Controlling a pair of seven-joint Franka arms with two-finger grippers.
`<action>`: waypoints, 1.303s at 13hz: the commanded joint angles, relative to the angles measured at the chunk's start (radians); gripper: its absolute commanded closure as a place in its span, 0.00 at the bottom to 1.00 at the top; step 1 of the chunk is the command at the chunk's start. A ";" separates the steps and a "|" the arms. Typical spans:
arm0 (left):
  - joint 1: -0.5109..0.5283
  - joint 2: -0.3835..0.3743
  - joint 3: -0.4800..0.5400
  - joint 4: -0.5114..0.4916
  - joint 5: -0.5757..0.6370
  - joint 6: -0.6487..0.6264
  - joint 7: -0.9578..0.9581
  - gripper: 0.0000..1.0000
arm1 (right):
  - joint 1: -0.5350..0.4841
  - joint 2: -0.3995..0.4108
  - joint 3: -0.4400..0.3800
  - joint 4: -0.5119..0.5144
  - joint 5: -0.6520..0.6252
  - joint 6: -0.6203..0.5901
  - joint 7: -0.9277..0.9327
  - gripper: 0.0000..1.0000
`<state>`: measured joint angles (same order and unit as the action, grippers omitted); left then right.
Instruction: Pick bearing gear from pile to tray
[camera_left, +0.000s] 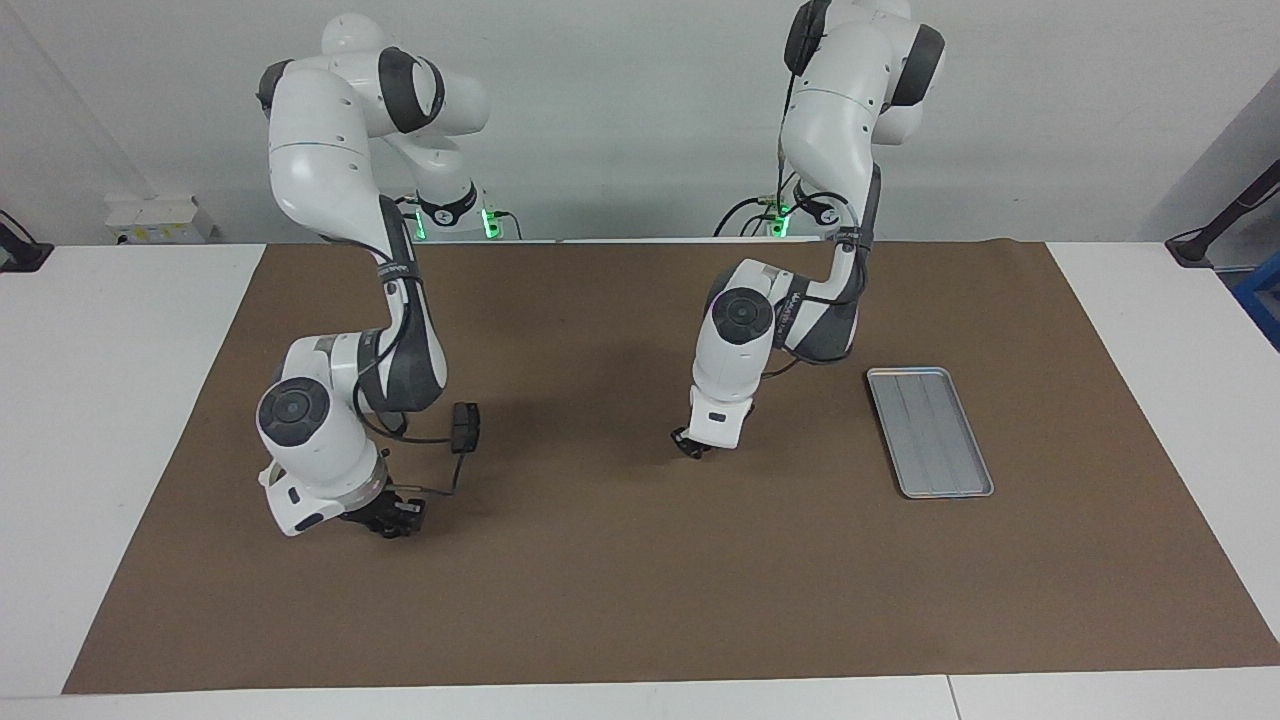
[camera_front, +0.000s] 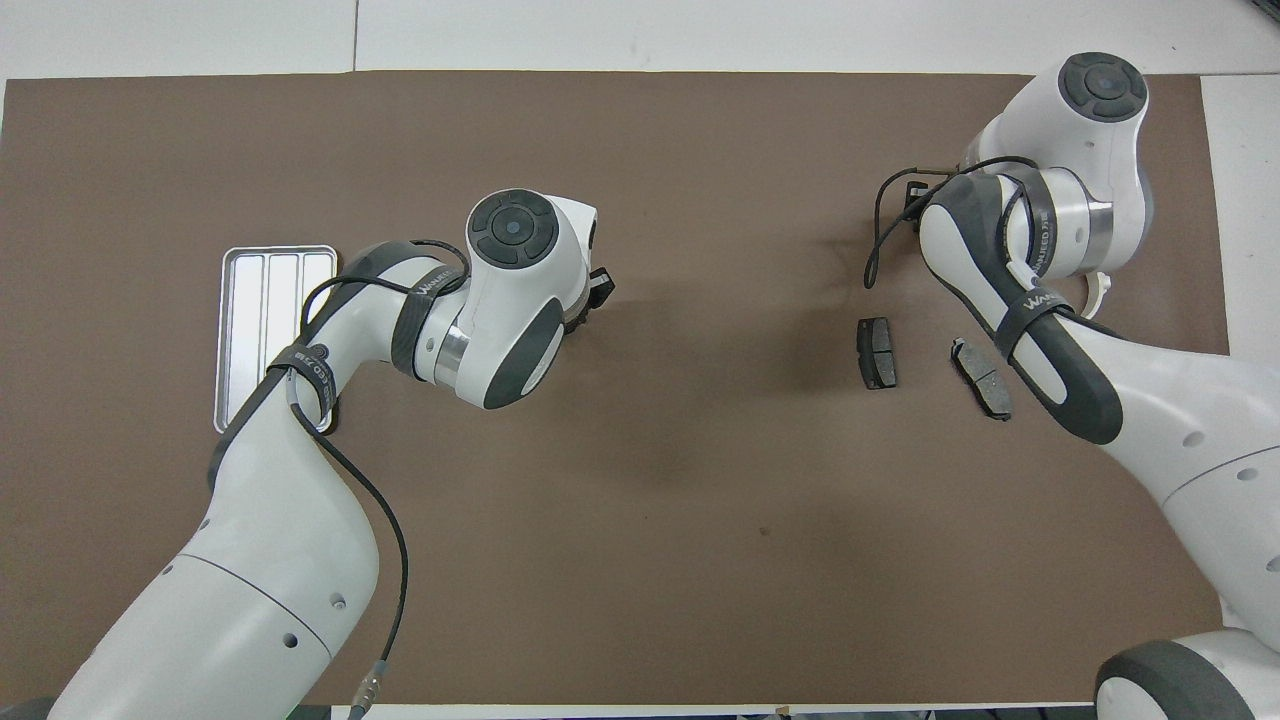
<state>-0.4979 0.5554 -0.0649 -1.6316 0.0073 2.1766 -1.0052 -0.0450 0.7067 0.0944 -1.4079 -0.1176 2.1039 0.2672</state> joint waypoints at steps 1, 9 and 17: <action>-0.005 -0.017 0.022 0.006 0.028 -0.075 -0.021 1.00 | -0.022 -0.010 0.007 -0.055 0.009 0.048 0.006 0.82; 0.411 -0.322 0.022 -0.226 0.023 -0.241 0.725 1.00 | 0.046 -0.119 0.007 0.045 -0.013 -0.221 0.004 1.00; 0.567 -0.436 0.023 -0.556 0.022 -0.023 0.955 1.00 | 0.413 -0.260 0.013 0.248 0.117 -0.543 0.578 1.00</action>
<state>0.0389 0.1835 -0.0305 -2.0920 0.0266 2.0886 -0.0721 0.2992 0.4245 0.1122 -1.1777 -0.0368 1.5249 0.6408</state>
